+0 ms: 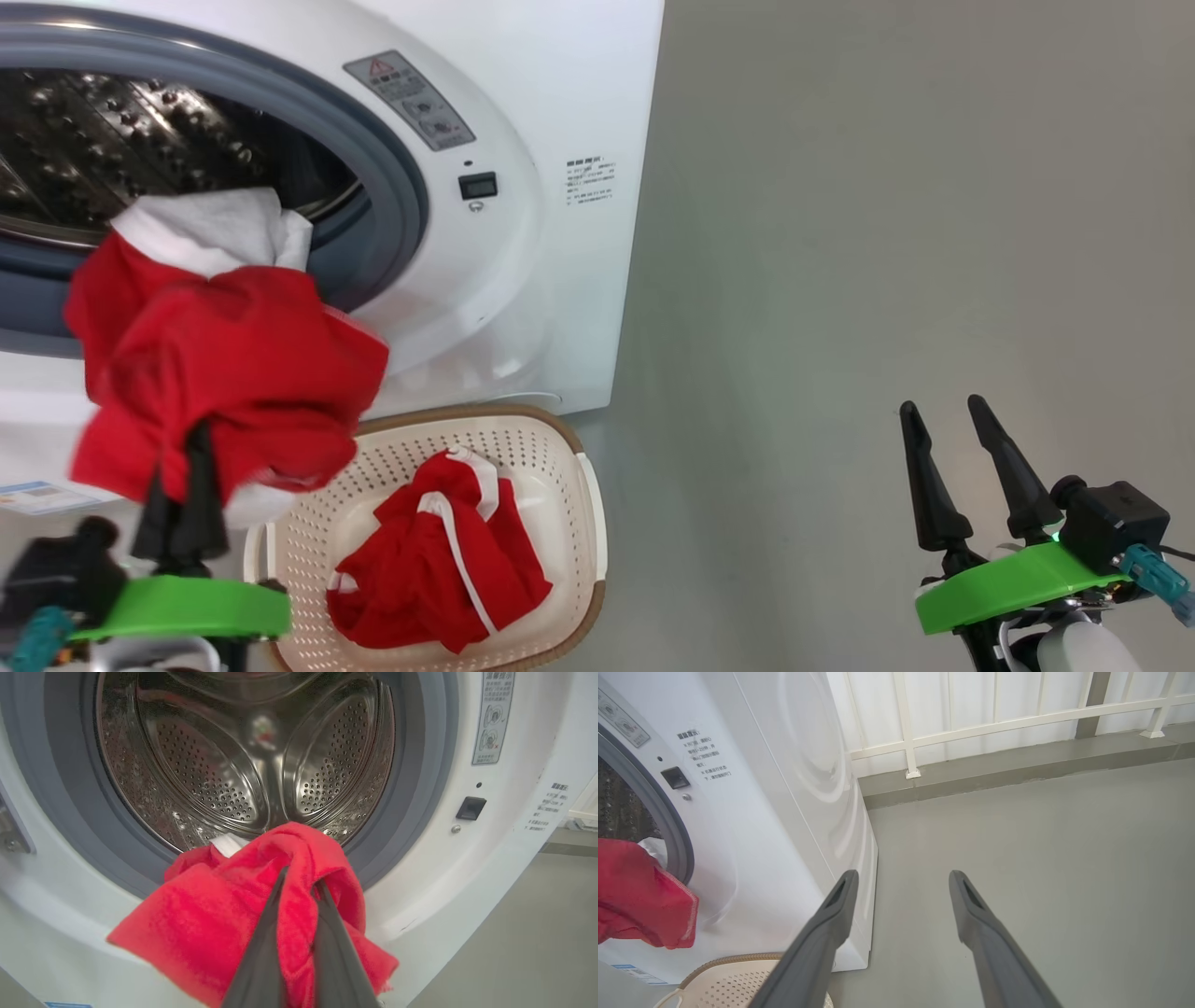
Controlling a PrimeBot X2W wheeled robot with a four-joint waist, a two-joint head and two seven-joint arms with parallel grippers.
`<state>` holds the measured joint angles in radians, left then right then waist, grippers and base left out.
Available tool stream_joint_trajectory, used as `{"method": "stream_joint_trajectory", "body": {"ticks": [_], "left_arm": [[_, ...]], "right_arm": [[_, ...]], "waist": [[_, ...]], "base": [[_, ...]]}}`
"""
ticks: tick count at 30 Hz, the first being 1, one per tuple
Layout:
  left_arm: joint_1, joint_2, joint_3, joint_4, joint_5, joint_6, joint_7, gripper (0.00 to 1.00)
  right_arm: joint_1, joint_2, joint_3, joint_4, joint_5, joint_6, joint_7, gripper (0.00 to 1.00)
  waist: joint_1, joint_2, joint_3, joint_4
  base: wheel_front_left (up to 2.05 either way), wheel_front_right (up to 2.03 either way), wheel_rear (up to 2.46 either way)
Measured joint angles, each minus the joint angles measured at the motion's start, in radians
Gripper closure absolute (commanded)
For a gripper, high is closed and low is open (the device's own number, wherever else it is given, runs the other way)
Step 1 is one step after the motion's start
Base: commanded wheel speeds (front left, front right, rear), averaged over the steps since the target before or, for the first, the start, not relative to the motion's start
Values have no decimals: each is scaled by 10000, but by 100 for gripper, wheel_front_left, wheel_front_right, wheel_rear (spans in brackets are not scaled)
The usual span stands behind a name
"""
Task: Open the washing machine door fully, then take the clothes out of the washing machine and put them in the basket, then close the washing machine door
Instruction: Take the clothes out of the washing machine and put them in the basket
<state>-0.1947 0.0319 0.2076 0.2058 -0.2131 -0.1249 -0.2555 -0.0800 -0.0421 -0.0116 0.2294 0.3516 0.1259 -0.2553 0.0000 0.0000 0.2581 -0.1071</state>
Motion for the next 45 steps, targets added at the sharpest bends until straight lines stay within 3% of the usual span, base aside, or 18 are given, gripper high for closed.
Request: {"method": "stream_joint_trajectory", "body": {"ticks": [9,26,31,32,34,35,36,37,38,45], "left_arm": [[-247,4,-612,1969,23,-2,0,100],[-2314,153,-1450,5262,368,-2,-2,98],[-2977,215,-1701,5908,374,-2,0,74],[-3103,234,-1710,5998,374,-2,0,62],[-3346,286,-1720,6171,376,-2,0,50],[-3433,313,-1720,6220,376,-2,0,20],[-3498,334,-1716,6251,376,-2,0,8],[-3556,355,-1708,6284,376,-2,-2,8],[-3603,370,-1703,6312,376,-2,0,0],[-3643,387,-1695,6378,376,-2,-2,0]], "right_arm": [[-22,0,192,-35,6,0,0,0],[-812,-2,265,-255,263,0,0,0],[-1036,-4,290,-288,267,0,0,0],[-1104,-4,291,-291,267,0,0,0],[-1234,-4,303,-314,270,0,0,0],[-1300,-4,314,-314,282,0,0,0],[-1345,-6,320,-318,286,0,0,0],[-1353,-6,330,-320,286,0,0,0],[-1352,-4,343,-318,290,0,0,0],[-1352,-6,345,-318,353,0,0,0]], "waist": [[0,0,472,-54],[0,0,1971,-214],[0,0,2435,-232],[0,0,2521,-234],[0,0,2681,-242],[0,0,2747,-247],[0,0,2806,-254],[0,0,2855,-264],[1,0,2894,-276],[0,0,2987,-308]], "base": [[0,0,0],[0,0,0],[0,0,0],[0,0,0],[0,0,0],[0,0,0],[0,0,0],[0,0,0],[0,0,0],[0,0,0]]}}
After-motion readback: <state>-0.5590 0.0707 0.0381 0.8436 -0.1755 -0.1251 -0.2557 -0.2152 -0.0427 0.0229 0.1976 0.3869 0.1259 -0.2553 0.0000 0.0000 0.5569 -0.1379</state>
